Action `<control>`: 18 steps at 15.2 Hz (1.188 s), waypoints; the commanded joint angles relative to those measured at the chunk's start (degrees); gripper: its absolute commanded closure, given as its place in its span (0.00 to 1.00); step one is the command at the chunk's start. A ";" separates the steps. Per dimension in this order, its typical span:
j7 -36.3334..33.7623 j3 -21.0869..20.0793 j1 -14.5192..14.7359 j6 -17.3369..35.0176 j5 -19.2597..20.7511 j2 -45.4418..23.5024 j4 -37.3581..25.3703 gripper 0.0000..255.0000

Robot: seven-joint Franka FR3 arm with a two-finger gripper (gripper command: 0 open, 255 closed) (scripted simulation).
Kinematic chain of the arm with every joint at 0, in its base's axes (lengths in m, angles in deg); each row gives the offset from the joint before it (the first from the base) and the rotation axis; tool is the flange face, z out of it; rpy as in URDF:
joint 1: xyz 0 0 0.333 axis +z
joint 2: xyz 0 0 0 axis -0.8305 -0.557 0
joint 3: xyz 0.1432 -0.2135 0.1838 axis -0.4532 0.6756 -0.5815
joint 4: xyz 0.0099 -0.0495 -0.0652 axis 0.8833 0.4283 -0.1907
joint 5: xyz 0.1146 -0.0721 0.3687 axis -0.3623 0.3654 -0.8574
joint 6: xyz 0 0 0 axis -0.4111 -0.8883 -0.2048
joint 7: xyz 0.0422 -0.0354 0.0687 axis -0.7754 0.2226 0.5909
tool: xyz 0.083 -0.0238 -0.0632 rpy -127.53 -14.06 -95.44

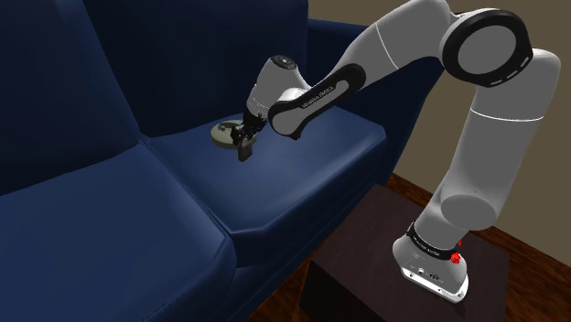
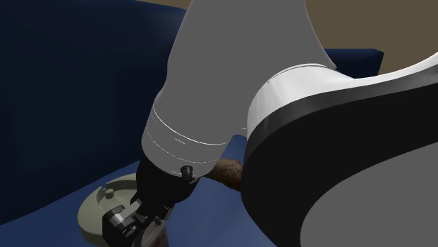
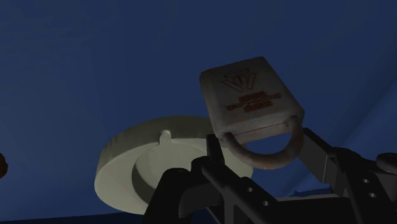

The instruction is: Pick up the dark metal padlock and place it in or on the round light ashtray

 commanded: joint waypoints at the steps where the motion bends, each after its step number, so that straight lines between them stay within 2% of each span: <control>1: 0.02 -0.03 0.01 -0.06 -0.03 0.00 0.10 1.00; 18: 4.28 -1.73 -1.14 -11.87 -5.41 6.80 -5.20 1.00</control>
